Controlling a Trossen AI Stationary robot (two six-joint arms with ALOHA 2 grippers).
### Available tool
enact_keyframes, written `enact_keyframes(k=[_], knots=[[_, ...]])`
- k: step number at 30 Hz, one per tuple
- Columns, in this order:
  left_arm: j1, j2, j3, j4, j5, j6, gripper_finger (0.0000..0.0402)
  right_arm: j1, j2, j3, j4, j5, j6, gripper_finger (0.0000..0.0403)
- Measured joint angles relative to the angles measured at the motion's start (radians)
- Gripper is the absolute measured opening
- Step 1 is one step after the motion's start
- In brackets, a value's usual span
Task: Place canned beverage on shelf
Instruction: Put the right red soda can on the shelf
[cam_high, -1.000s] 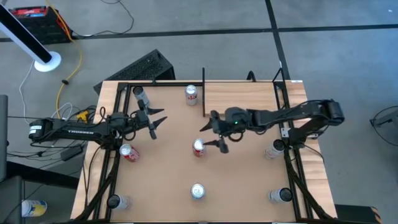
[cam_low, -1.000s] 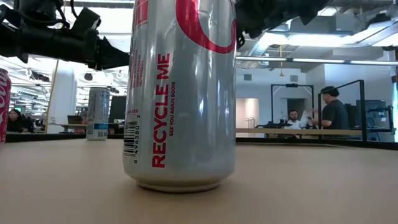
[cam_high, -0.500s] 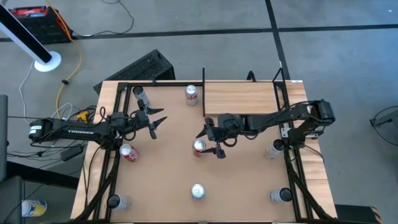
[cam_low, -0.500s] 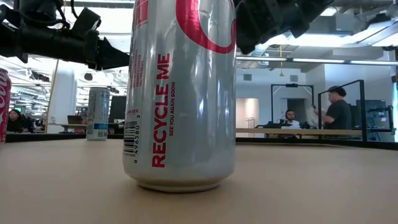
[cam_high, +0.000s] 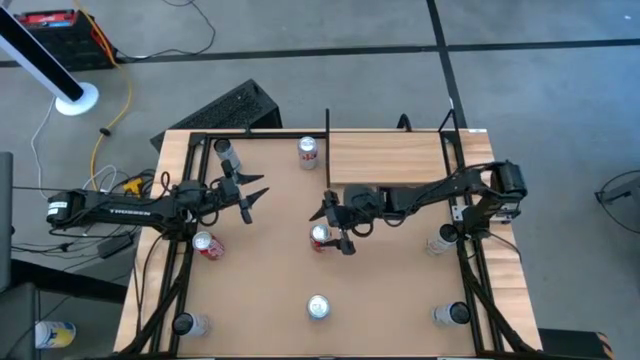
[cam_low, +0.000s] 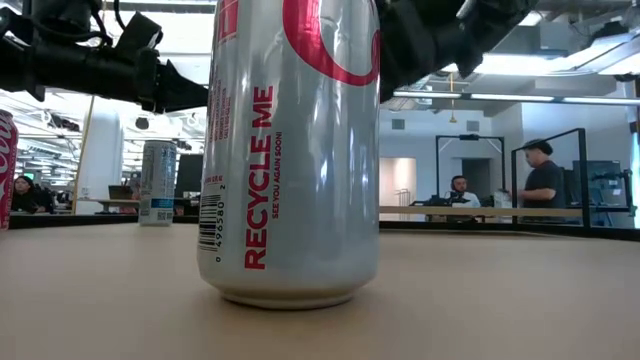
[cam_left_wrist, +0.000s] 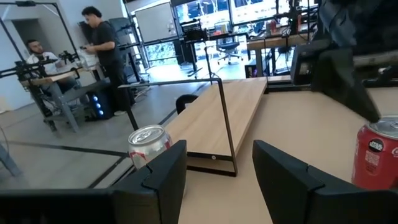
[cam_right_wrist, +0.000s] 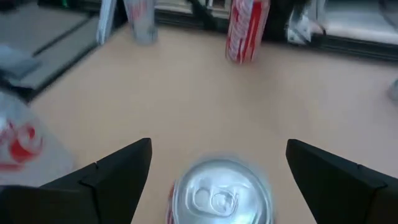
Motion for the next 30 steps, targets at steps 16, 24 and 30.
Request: enact_keyframes(k=[16, 24, 30], knots=[[0.0, 0.01, 0.001, -0.025, 0.003, -0.009, 0.0171, -0.011, 0.094, 0.0, 0.058, -0.013, 0.048, 0.0394], [0.0, 0.01, 0.001, -0.025, 0.003, -0.009, 0.0171, -0.011, 0.094, 0.0, 0.044, 0.008, 0.048, 0.0348], [0.0, 0.01, 0.001, -0.025, 0.003, -0.009, 0.0171, -0.01, 0.066, 0.0, 0.005, 0.014, 0.032, 0.0326]])
